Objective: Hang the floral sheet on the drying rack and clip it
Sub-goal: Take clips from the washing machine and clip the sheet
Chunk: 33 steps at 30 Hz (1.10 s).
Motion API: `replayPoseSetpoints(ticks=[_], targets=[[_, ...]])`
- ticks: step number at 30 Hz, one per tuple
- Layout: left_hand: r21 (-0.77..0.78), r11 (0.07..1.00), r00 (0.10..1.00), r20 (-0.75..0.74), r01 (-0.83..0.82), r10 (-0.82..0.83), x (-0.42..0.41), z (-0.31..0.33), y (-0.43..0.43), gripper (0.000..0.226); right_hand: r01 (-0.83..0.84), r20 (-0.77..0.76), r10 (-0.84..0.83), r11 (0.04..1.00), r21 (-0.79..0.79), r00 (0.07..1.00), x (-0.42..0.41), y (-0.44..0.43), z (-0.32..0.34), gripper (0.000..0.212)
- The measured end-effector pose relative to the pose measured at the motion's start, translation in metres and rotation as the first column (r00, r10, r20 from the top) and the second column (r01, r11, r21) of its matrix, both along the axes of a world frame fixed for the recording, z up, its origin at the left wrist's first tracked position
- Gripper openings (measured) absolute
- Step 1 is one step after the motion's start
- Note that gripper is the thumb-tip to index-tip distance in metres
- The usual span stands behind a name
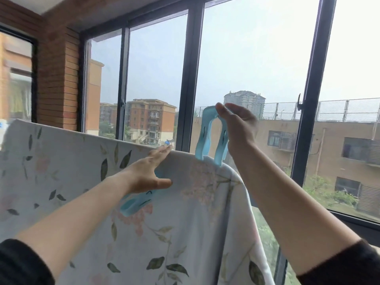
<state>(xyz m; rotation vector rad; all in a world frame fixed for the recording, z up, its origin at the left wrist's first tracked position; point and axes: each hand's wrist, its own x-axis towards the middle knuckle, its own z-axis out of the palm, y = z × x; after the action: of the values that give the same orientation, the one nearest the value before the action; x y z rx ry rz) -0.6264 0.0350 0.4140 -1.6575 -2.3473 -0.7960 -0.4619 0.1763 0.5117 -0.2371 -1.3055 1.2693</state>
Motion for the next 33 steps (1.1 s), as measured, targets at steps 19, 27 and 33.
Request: replayPoseSetpoints(ticks=[19,27,33], targets=[[0.065,0.997,0.999,0.035,0.03,-0.032,0.002,-0.007,0.007,0.097,-0.017,0.158,0.014,1.0,0.018,0.987,-0.027,0.007,-0.031,0.034],[0.071,0.997,0.997,0.069,0.034,-0.039,0.0,-0.007,0.009,0.098,-0.091,0.193,0.087,0.996,0.012,0.977,-0.042,-0.001,-0.03,0.02],[0.08,0.996,0.996,0.083,0.036,-0.043,0.001,-0.006,0.008,0.096,-0.169,0.231,0.146,0.982,0.08,0.962,-0.035,0.005,-0.03,0.022]])
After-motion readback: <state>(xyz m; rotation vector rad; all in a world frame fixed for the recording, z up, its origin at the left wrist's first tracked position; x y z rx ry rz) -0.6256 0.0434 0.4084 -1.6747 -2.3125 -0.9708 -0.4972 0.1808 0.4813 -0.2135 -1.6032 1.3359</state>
